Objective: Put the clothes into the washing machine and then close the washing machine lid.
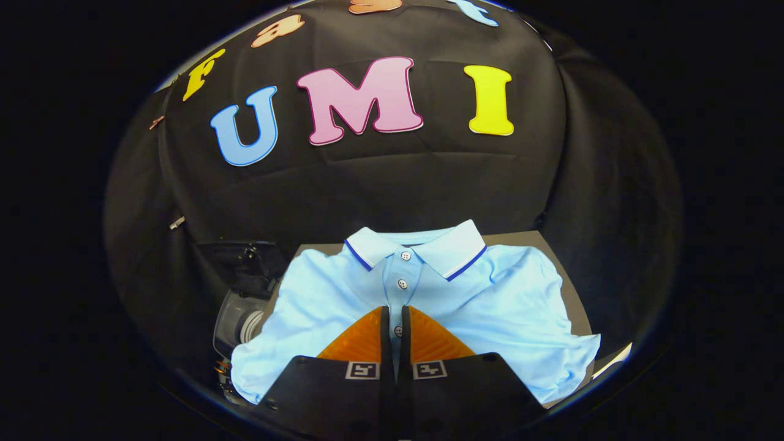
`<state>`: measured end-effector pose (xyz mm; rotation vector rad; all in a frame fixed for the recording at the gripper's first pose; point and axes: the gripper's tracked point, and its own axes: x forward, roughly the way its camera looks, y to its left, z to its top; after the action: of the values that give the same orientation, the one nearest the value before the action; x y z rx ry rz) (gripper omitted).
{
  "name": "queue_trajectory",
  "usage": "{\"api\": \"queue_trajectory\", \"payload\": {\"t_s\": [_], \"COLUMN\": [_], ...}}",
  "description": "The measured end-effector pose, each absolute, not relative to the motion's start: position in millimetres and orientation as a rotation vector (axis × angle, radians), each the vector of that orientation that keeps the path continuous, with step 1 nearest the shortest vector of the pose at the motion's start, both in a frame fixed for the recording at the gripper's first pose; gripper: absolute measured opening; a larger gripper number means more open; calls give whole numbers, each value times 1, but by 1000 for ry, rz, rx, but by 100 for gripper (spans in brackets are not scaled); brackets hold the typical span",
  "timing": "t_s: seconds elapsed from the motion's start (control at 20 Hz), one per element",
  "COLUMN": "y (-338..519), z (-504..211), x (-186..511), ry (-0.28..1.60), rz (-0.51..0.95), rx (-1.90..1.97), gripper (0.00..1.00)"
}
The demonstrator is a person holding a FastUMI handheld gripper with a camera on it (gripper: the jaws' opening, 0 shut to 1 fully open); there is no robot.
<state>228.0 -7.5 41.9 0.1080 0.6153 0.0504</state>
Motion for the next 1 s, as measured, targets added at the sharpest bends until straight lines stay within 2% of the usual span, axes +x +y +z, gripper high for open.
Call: {"api": "queue_trajectory", "payload": {"t_s": [0.7, 1.0], "y": [42, 102], "z": [117, 155], "x": [233, 225], "ry": [453, 385], "rz": [148, 242], "rx": [93, 113], "gripper": [5, 5]}}
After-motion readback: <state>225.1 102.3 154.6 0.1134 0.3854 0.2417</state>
